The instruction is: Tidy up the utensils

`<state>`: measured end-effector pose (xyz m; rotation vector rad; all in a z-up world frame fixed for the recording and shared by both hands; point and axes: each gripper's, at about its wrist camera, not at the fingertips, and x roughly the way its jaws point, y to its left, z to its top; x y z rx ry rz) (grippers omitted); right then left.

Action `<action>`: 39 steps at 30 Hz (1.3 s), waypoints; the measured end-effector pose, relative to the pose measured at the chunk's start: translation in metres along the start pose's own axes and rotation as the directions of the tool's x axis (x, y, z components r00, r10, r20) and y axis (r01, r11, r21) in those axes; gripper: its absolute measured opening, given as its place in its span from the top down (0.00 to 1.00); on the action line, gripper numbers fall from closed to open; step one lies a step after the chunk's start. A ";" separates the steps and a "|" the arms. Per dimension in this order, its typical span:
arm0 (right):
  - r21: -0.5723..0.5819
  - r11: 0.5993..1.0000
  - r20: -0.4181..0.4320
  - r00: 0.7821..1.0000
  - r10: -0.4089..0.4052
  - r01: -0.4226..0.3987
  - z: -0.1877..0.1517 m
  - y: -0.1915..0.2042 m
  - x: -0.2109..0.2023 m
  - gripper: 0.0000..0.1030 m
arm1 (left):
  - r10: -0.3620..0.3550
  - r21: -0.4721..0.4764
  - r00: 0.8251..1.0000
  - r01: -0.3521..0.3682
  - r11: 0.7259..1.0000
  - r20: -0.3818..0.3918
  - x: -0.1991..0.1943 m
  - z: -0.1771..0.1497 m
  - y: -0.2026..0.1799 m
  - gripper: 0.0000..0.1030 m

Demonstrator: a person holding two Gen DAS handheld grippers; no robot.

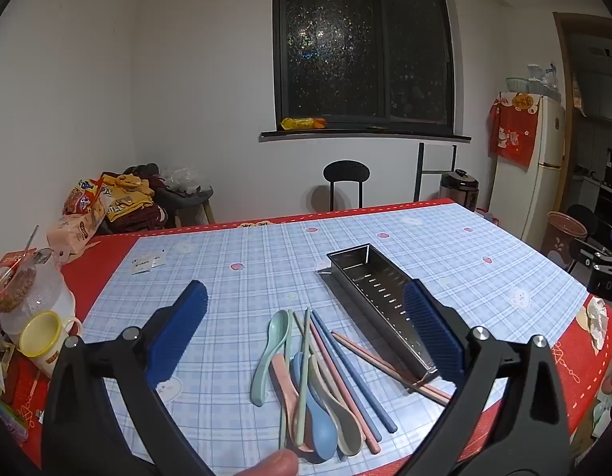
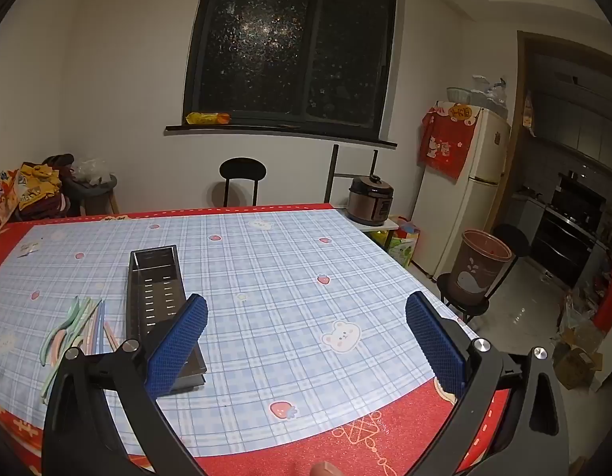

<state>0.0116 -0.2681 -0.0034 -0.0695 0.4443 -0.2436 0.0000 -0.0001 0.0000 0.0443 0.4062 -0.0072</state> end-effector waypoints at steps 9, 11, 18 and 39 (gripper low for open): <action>0.005 1.000 0.000 1.000 0.001 -0.001 0.000 -0.001 0.000 0.05 | -0.001 -0.001 1.000 0.001 1.000 0.002 0.000 0.000 0.001 0.05; 0.003 1.000 -0.001 1.000 0.001 -0.001 0.000 0.000 0.000 0.05 | -0.001 0.002 1.000 0.001 1.000 -0.001 0.000 0.000 0.000 0.05; 0.006 1.000 -0.001 1.000 -0.002 0.002 0.000 -0.002 0.001 0.05 | 0.001 0.004 1.000 -0.001 1.000 -0.002 0.000 0.000 0.000 0.05; 0.011 1.000 -0.006 1.000 -0.002 0.002 -0.001 0.000 0.001 0.05 | -0.002 0.003 1.000 0.002 1.000 -0.005 0.002 -0.002 0.000 0.05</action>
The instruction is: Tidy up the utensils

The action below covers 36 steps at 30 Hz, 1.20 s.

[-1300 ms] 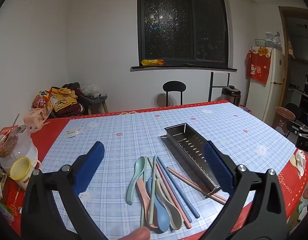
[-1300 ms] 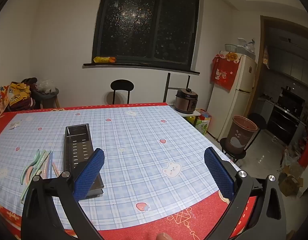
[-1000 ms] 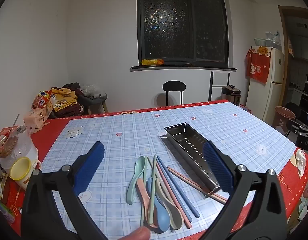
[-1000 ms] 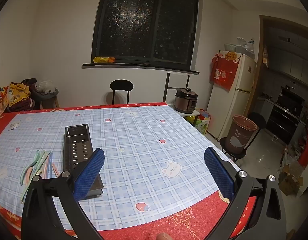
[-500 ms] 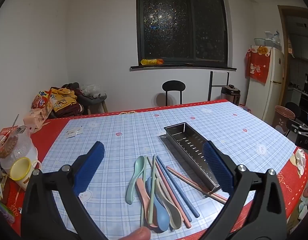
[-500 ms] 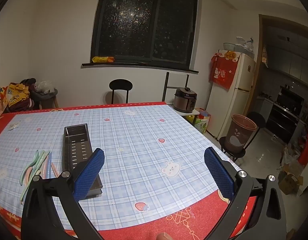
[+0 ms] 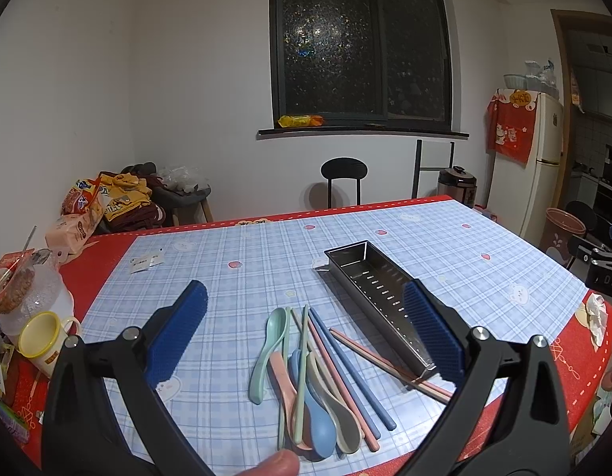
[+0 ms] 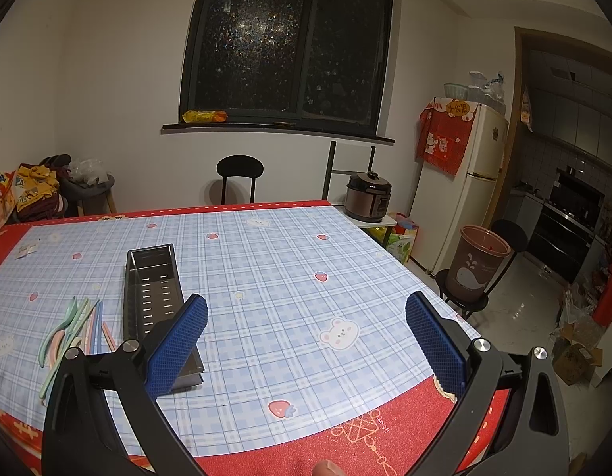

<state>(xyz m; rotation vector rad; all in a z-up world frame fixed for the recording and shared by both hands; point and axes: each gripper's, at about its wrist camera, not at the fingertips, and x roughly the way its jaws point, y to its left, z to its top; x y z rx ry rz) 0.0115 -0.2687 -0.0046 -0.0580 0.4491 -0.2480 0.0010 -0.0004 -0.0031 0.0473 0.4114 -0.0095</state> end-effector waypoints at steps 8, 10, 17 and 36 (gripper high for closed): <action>-0.001 1.000 -0.001 1.000 0.000 0.000 0.000 -0.001 0.002 0.05 | -0.001 0.001 1.000 0.001 1.000 -0.001 0.000 0.000 0.000 0.05; -0.002 1.000 -0.001 1.000 -0.001 0.001 0.000 -0.001 0.002 0.05 | -0.001 0.001 1.000 0.001 1.000 -0.001 0.000 0.001 0.000 0.05; 0.001 1.000 0.002 1.000 -0.001 0.001 -0.001 -0.001 0.002 0.05 | -0.002 0.002 1.000 0.002 1.000 -0.001 0.000 0.001 0.001 0.05; 0.001 1.000 0.002 1.000 -0.003 0.003 -0.001 -0.001 0.001 0.05 | -0.002 0.002 1.000 0.002 1.000 0.000 0.000 0.001 0.002 0.05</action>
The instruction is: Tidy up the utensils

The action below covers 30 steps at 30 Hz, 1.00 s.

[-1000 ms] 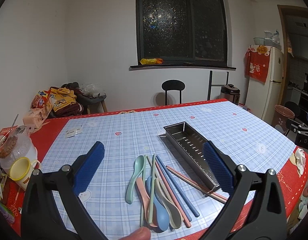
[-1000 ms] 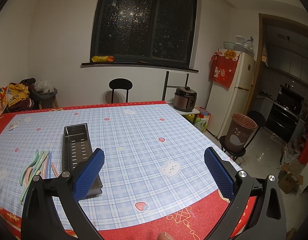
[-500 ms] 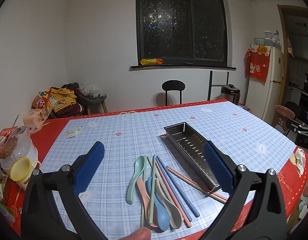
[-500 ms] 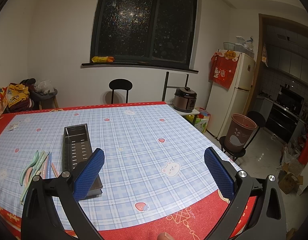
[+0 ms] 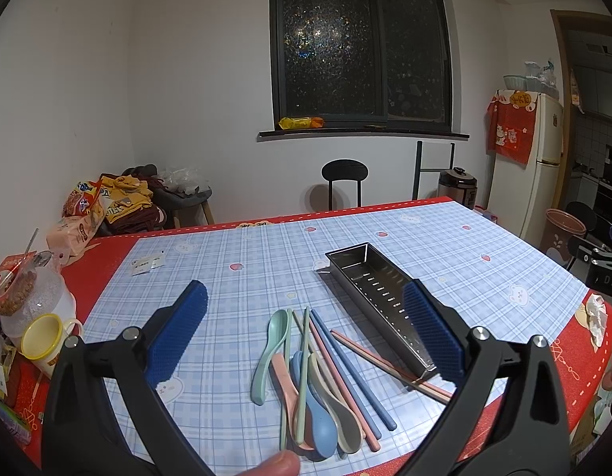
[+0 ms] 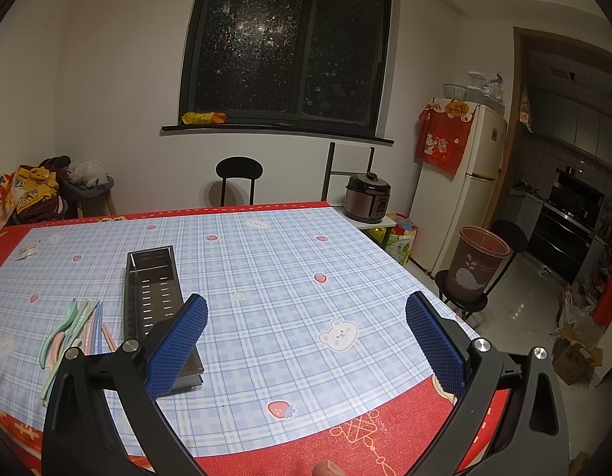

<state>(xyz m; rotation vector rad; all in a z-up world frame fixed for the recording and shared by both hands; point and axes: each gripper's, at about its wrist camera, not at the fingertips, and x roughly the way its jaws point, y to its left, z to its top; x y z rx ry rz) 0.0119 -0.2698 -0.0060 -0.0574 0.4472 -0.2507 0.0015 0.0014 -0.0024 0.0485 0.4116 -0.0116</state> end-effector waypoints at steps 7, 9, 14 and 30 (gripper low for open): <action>0.000 1.000 0.000 1.000 -0.001 0.001 0.000 0.000 0.000 0.05 | 0.000 0.001 1.000 0.000 1.000 0.000 0.000 0.000 0.000 0.05; 0.001 1.000 0.000 1.000 0.000 0.000 0.000 0.000 0.000 0.05 | -0.001 0.000 1.000 0.001 1.000 0.000 0.000 0.000 0.000 0.05; 0.001 1.000 -0.001 1.000 0.000 0.000 -0.001 0.000 0.000 0.05 | 0.000 0.000 1.000 0.000 1.000 0.000 0.000 0.000 0.000 0.05; 0.071 0.967 -0.044 0.968 0.246 -0.243 -0.017 0.005 0.022 0.05 | -0.072 -0.107 0.994 0.064 0.992 -0.077 0.014 -0.014 0.031 0.05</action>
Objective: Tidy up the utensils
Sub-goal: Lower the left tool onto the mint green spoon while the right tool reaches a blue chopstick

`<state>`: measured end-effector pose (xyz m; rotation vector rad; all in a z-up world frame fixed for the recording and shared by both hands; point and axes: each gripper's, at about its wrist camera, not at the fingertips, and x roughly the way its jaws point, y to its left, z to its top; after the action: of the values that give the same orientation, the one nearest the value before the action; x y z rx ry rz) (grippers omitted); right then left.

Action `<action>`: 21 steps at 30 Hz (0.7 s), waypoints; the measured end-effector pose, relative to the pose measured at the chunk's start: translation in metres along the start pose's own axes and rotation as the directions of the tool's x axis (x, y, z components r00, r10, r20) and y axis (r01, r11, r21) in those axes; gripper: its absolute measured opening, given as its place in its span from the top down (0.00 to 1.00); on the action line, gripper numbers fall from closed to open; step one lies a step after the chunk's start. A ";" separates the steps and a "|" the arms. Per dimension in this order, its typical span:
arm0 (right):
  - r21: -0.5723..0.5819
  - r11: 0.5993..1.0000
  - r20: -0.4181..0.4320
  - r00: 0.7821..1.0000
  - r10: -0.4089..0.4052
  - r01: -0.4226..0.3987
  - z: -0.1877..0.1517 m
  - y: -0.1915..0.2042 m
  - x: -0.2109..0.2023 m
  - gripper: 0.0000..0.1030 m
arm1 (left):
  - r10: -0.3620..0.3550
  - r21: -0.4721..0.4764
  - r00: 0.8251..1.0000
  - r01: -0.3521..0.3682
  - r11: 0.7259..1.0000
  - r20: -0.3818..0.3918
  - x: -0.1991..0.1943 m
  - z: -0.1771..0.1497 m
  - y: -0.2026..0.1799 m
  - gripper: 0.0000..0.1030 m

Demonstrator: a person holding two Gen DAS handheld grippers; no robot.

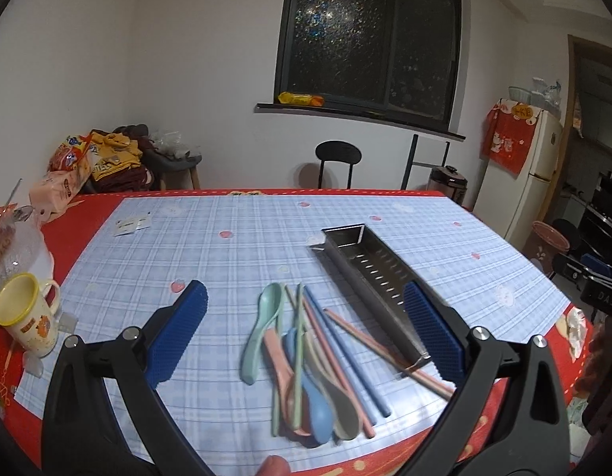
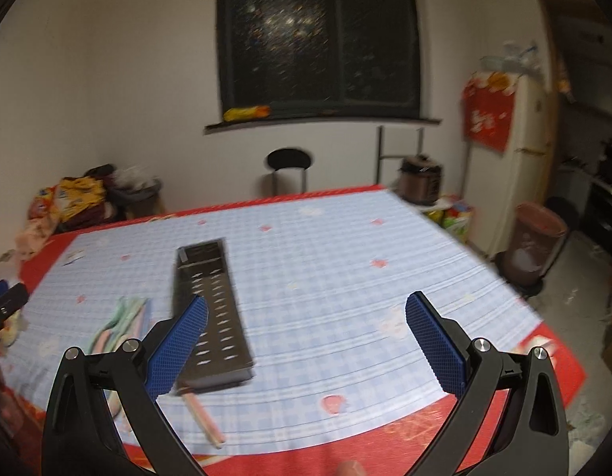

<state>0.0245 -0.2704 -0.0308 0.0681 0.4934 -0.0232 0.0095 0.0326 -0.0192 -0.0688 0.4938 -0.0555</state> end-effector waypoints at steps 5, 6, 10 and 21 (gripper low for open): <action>-0.021 0.993 -0.032 0.993 0.118 -0.119 -0.011 0.016 0.016 0.05 | 0.003 0.012 1.000 -0.003 1.000 -0.022 0.002 -0.013 0.012 0.05; -0.028 0.990 -0.028 0.990 0.136 -0.136 -0.013 0.020 0.018 0.05 | 0.004 0.016 1.000 -0.004 1.000 -0.021 0.001 -0.016 0.014 0.05; -0.042 0.978 -0.003 0.979 0.202 -0.202 -0.027 0.035 0.025 0.05 | 0.043 0.032 0.999 -0.041 0.999 -0.033 0.006 -0.031 0.026 0.05; -0.045 0.912 -0.136 0.907 0.398 -0.407 -0.044 0.075 0.051 0.05 | 0.069 0.021 0.993 -0.067 0.998 -0.099 0.016 -0.052 0.056 0.05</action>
<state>0.0514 -0.1923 -0.0891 0.0997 0.5968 0.4088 0.0005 0.0845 -0.0768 -0.0317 0.5949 0.0038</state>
